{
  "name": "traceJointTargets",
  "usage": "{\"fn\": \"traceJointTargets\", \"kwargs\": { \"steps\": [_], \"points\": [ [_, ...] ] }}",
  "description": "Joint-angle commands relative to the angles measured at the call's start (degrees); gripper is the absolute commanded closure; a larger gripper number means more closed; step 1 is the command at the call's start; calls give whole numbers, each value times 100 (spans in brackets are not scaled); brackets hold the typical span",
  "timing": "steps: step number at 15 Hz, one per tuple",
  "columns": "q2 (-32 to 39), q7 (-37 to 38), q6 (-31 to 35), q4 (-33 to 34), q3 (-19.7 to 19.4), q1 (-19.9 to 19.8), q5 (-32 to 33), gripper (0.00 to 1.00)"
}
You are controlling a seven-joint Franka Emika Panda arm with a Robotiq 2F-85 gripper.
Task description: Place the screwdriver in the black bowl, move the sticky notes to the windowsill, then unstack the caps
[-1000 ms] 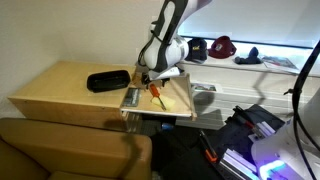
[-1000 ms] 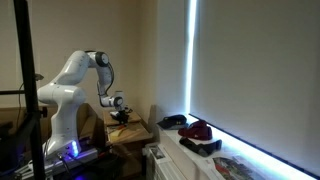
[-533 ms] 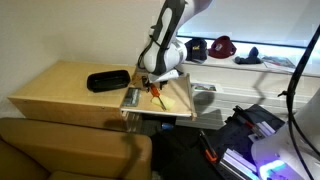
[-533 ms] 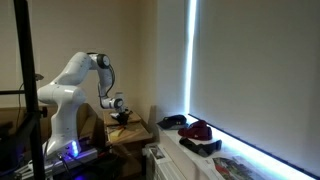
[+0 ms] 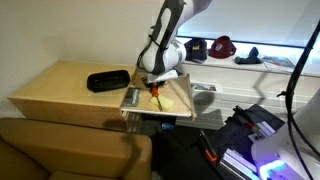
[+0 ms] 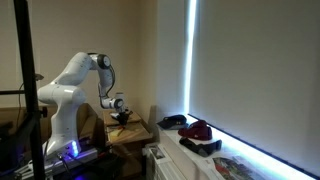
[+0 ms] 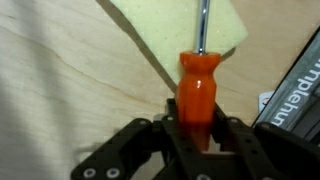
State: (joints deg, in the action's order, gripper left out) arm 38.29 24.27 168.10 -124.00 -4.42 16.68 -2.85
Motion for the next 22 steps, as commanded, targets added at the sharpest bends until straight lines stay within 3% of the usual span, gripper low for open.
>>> {"fn": "traceJointTargets", "kwargs": {
  "steps": [1,3,5,7,9,11,13,14,17,18,22],
  "points": [
    [-225,-194,-145,-38,245,-215,-266,92],
    [-461,-163,-341,-104,324,-279,-413,92],
    [-763,10,-753,-166,143,-134,-439,92],
    [-1126,-5,-1177,-164,270,-345,-586,92],
    [-1508,-399,-1400,-39,889,-989,-1356,92],
    [-1890,-786,-1569,-20,1355,-1360,-2148,92],
    [-2518,-1694,-1583,-356,1883,-1730,-3113,92],
    [-1917,-1083,-1457,52,1406,-1341,-2532,67],
    [-2434,-1496,-1564,-168,1638,-1453,-2992,67],
    [-2472,-1498,-1564,-219,1641,-1449,-2993,92],
    [-1414,-430,-1830,1167,1605,-1258,-3372,92]
  ]
}}
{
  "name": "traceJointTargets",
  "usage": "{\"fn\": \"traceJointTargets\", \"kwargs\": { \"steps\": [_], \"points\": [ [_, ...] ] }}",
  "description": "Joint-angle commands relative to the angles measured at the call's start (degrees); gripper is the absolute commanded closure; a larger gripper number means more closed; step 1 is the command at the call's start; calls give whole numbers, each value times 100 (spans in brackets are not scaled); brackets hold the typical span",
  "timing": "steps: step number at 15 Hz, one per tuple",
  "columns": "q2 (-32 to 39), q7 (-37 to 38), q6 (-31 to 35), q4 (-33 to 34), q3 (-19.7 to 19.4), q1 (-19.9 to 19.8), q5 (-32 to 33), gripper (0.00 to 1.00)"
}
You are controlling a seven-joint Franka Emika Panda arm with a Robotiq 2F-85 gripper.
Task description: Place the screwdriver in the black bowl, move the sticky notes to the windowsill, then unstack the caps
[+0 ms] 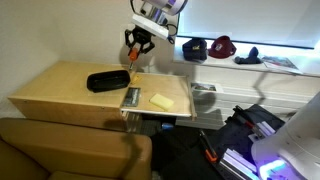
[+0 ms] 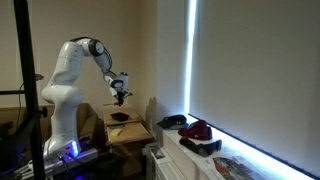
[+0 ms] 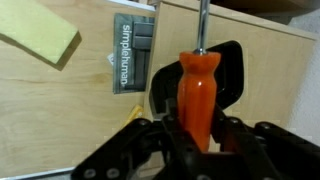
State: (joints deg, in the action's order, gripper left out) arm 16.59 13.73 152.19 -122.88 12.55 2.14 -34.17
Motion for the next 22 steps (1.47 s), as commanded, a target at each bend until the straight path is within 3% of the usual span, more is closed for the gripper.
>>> {"fn": "traceJointTargets", "kwargs": {
  "steps": [1,6,7,9,10,11,14,20,21,22],
  "points": [
    [869,858,-135,1201,-154,222,-290,92],
    [1717,2271,-162,2154,-382,453,-437,92],
    [1312,1913,-61,1696,-387,406,-266,67],
    [1599,2150,-59,1945,-393,433,-308,67],
    [1678,2198,-58,2017,-389,453,-310,92],
    [1655,2181,-455,1926,-336,286,-413,92],
    [2034,3275,-481,1998,-620,566,-398,92],
    [3205,6159,-660,3572,-965,1533,-294,92],
    [3351,6645,-644,3859,-868,1519,-111,92],
    [3013,6053,-377,3160,-687,1313,-79,92]
  ]
}}
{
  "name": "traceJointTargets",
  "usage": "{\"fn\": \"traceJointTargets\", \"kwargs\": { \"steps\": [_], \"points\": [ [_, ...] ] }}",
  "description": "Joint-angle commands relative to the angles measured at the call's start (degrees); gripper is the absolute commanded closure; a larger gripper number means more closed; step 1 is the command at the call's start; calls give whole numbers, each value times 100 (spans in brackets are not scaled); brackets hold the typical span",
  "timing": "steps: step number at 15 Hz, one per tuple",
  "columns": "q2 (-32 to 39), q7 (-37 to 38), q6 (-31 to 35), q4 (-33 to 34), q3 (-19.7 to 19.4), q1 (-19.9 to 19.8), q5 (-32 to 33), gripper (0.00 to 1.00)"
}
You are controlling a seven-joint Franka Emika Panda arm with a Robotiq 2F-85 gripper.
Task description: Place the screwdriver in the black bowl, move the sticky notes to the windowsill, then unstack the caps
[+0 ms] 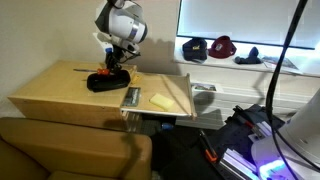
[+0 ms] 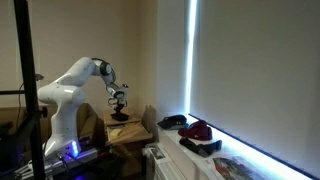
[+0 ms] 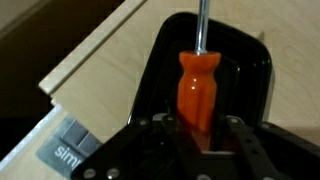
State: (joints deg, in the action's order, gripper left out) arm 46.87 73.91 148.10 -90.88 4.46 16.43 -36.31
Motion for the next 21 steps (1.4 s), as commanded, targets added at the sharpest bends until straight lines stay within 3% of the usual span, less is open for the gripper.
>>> {"fn": "traceJointTargets", "kwargs": {
  "steps": [1,2,3,5,13,14,15,21],
  "points": [
    [77,233,52,118,145,-45,221,67],
    [88,233,59,113,162,-28,232,67],
    [88,228,59,92,161,-39,234,92],
    [223,558,375,81,-173,153,595,92],
    [707,1720,996,373,-523,453,1613,92],
    [718,1854,939,388,-550,472,1670,42],
    [724,1871,901,398,-478,422,1695,41],
    [463,2071,622,283,-397,476,1824,2]
  ]
}}
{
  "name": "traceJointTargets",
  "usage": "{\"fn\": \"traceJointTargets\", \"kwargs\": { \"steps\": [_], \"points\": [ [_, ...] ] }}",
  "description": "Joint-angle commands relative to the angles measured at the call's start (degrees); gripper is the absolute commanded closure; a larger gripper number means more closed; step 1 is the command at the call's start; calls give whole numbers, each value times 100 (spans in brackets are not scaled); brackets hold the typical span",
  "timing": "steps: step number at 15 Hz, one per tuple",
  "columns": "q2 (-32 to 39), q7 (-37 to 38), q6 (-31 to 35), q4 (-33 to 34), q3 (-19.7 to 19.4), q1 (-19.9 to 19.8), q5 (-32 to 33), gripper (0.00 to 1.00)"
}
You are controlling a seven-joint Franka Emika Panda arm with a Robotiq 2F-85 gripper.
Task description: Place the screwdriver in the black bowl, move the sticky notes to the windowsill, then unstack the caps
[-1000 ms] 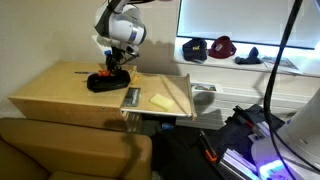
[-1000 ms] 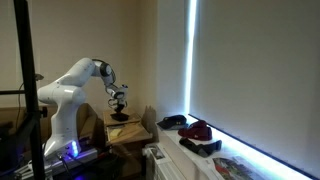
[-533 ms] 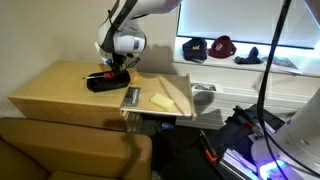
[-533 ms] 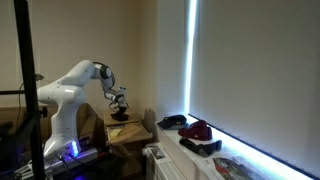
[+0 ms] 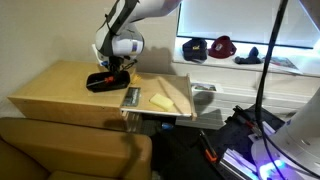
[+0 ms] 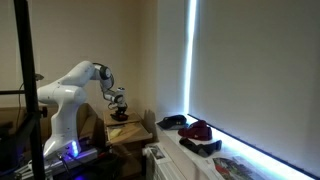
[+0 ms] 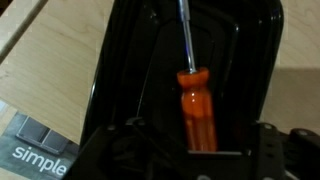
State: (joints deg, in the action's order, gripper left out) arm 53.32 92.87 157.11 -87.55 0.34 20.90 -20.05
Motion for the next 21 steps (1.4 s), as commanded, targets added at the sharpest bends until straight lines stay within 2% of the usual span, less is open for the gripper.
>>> {"fn": "traceJointTargets", "kwargs": {
  "steps": [1,6,9,12,14,17,19,20,21],
  "points": [
    [-363,79,-372,-211,38,16,276,0],
    [-1538,-445,-795,-1235,52,-165,764,0],
    [-2228,-1230,-768,-1777,414,-653,517,0],
    [-3080,-2060,-1403,-2470,403,-999,649,0],
    [-3492,-2557,-1951,-2857,231,-1122,842,0],
    [-3924,-2996,-2475,-3366,40,-1162,1424,0],
    [-4272,-3379,-2426,-3772,52,-1155,1761,0],
    [-4437,-3437,-2300,-3738,78,-1281,1450,0],
    [-3978,-3147,-2418,-3419,68,-1199,1555,0]
  ]
}}
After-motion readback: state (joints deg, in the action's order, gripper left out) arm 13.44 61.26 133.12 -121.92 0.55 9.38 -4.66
